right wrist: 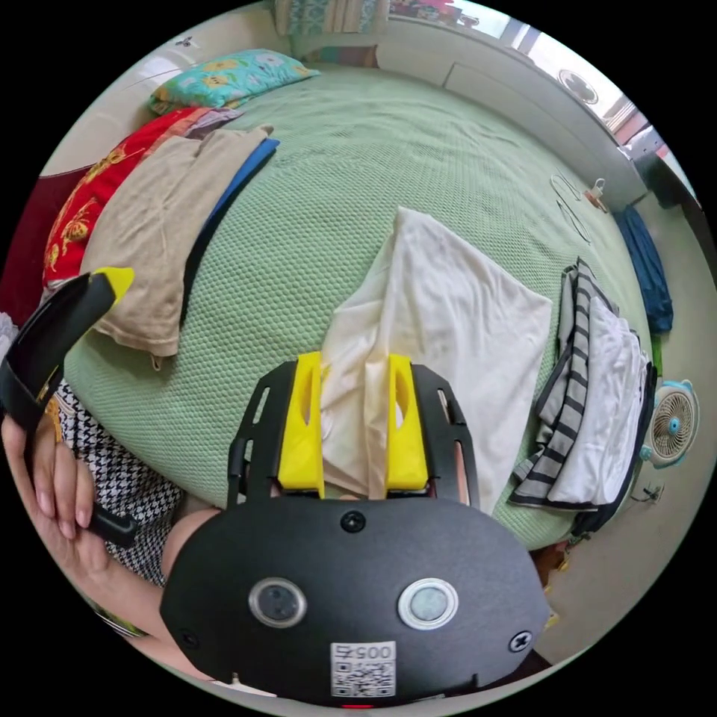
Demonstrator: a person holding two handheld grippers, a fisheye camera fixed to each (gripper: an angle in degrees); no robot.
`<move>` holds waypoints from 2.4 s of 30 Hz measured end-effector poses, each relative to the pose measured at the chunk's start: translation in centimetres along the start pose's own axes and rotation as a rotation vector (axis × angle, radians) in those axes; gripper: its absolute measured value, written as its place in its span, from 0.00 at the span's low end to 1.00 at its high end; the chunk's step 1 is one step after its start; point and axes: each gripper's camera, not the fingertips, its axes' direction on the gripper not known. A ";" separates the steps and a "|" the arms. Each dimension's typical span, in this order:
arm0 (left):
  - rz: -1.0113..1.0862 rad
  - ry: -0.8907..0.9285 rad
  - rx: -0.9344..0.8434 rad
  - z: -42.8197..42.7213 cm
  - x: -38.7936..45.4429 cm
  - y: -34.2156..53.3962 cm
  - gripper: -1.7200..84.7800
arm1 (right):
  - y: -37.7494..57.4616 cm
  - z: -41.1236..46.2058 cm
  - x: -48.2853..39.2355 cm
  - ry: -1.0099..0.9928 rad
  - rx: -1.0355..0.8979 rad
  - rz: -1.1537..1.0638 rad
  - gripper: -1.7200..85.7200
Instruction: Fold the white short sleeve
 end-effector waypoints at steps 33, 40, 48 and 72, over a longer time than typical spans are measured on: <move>0.445 -0.179 -0.089 18.7 21.0 5.4 0.03 | 15.9 -4.5 28.2 0.259 0.328 0.895 0.03; 0.421 -0.051 -0.166 21.7 21.3 5.0 0.12 | 19.3 -7.1 26.1 0.042 0.679 0.758 0.08; 0.451 -0.141 -0.205 25.4 22.0 5.1 0.20 | 18.6 -7.5 21.8 0.095 0.713 0.588 0.08; 0.420 -0.195 -0.158 22.5 18.1 4.6 0.07 | 14.9 -6.8 18.2 0.139 0.692 0.517 0.06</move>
